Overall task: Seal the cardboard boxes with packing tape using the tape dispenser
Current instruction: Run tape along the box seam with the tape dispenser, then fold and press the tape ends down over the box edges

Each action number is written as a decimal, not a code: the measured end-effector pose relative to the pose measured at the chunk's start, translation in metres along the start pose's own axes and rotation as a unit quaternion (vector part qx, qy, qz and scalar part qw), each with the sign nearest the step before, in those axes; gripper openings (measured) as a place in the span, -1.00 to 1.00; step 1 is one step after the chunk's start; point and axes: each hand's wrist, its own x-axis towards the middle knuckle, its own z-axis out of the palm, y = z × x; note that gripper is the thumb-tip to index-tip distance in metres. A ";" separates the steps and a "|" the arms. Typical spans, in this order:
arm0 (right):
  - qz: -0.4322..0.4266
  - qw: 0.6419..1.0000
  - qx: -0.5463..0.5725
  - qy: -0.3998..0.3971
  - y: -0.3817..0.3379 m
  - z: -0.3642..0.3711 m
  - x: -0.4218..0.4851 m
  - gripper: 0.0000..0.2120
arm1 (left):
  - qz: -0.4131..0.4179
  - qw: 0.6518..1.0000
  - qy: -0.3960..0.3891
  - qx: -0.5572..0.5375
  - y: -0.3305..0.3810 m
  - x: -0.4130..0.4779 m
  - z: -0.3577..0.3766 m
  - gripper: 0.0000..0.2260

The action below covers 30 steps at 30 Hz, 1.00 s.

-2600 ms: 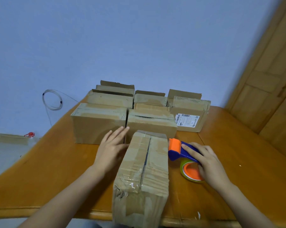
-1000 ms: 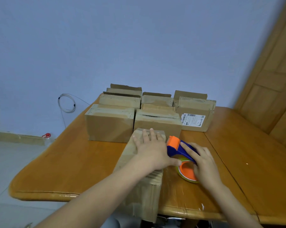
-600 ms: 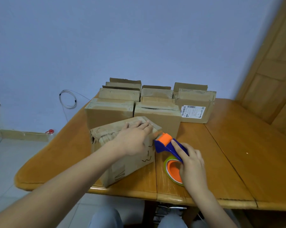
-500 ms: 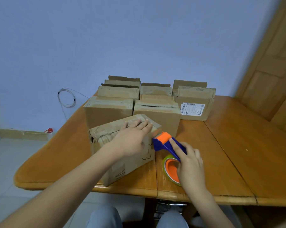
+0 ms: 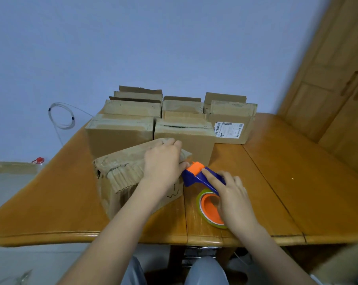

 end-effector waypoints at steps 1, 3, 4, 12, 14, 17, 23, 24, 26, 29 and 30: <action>-0.009 1.000 -0.007 -0.007 0.001 -0.003 0.002 -0.21 | -0.005 1.000 0.005 -0.008 -0.001 0.002 0.001 -0.68; -0.029 0.999 -0.034 -0.018 0.005 -0.009 0.007 -0.21 | -0.007 1.000 0.013 -0.016 -0.004 0.003 0.003 -0.70; -0.037 0.998 -0.050 -0.020 0.006 -0.013 0.009 -0.20 | -0.004 1.000 0.017 -0.014 -0.004 0.003 0.004 -0.71; -0.142 0.975 -0.161 -0.052 0.013 -0.049 0.035 -0.29 | 0.002 1.000 0.026 -0.004 -0.004 0.002 0.006 -0.71; -0.161 0.967 -0.193 -0.052 0.013 -0.058 0.040 -0.34 | 0.001 1.000 0.024 -0.006 -0.004 0.002 0.007 -0.71; -0.184 0.951 -0.235 -0.079 0.009 -0.062 0.043 -0.35 | 0.001 1.000 0.027 -0.006 -0.005 0.002 0.006 -0.72; -0.124 0.962 -0.221 -0.104 0.015 -0.051 0.029 -0.39 | 0.021 0.999 0.024 0.005 -0.011 0.004 0.009 -0.69; -0.112 0.966 -0.215 -0.093 0.020 -0.053 0.033 -0.38 | 0.025 0.999 0.027 0.004 -0.012 0.004 0.009 -0.69; -0.100 0.973 -0.175 -0.111 0.033 -0.050 0.039 -0.36 | 0.039 0.999 0.034 -0.003 -0.014 0.004 0.010 -0.69; -0.081 0.983 -0.007 -0.165 0.060 -0.036 0.044 -0.27 | 0.068 0.997 0.025 -0.026 -0.027 0.004 0.010 -0.69; -0.067 0.982 0.052 -0.167 0.067 -0.032 0.046 -0.27 | 0.080 0.996 0.011 -0.041 -0.033 0.005 0.009 -0.69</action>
